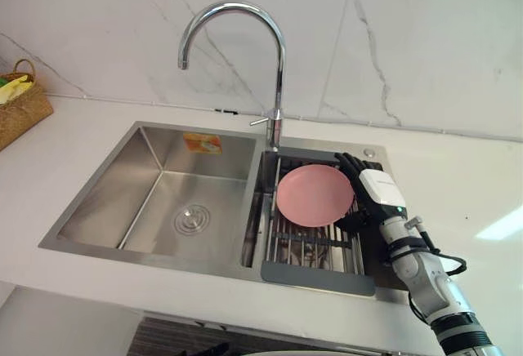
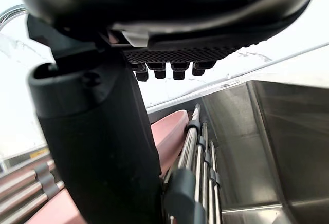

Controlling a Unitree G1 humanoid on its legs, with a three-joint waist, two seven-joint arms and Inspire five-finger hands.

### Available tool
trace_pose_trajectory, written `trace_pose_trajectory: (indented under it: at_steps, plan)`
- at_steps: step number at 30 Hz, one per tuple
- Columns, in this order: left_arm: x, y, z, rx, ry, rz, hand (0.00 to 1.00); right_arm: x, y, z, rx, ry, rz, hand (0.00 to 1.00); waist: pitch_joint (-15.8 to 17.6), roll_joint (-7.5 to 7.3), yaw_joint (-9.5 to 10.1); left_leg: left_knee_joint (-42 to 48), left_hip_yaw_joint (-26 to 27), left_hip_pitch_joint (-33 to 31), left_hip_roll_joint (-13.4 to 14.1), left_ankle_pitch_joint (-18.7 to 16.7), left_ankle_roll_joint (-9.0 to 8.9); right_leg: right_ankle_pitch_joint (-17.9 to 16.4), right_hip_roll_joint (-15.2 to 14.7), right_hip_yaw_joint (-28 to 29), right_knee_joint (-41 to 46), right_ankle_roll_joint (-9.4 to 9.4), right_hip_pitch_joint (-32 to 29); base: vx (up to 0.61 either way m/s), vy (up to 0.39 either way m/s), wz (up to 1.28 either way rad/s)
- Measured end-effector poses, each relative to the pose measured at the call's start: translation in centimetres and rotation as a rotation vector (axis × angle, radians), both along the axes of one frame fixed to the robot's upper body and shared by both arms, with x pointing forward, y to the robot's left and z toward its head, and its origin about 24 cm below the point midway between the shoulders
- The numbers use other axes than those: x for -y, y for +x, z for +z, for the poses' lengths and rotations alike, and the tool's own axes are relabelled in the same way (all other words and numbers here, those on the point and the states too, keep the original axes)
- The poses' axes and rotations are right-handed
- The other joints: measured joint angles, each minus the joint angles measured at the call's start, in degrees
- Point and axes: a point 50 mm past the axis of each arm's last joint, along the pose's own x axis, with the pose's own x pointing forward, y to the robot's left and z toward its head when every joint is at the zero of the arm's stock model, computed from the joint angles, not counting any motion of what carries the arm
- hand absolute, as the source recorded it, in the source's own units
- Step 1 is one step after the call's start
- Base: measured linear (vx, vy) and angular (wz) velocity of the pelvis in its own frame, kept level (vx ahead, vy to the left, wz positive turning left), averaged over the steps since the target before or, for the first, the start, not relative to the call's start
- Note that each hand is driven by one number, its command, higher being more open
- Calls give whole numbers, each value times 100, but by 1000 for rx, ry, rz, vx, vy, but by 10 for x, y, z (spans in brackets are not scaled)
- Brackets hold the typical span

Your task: Walk over to the sink, pick up the cup, carry it to the dishwasher, place the cup inside the dishwasher, then close the dishwasher door

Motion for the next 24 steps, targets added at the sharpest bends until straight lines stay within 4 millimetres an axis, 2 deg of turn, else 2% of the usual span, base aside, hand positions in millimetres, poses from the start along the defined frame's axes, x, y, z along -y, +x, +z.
trace_pose_trajectory:
  at_steps: [10,13,18,19,24]
  plan:
    - [-1,2,1,14,10,-17,100,1,-3,-10,45,-40,-18,100,6,12,49,-2,-248,-75,-41,80,25,-9,-40,-245,0,8,63,-26,8,13]
    - [-2,2,1,18,12,-18,100,-2,-5,-9,101,-64,33,100,17,31,51,-2,-300,-104,-50,94,32,-9,-45,-293,0,8,63,-12,13,9]
    - [0,3,1,28,11,-19,100,-20,-8,-9,144,-82,181,100,46,77,82,-1,-419,-116,-73,107,46,-11,-59,-392,0,11,103,2,15,11]
    - [0,3,1,30,10,-18,100,-24,-8,-10,148,-95,207,0,51,85,95,-1,-454,-120,-81,110,50,-17,-67,-426,1,19,118,9,22,18]
    - [1,6,1,42,10,-19,100,-29,-4,-5,184,-98,242,0,65,106,175,-1,-502,-144,-104,113,55,-21,-89,-477,2,25,123,7,19,6]
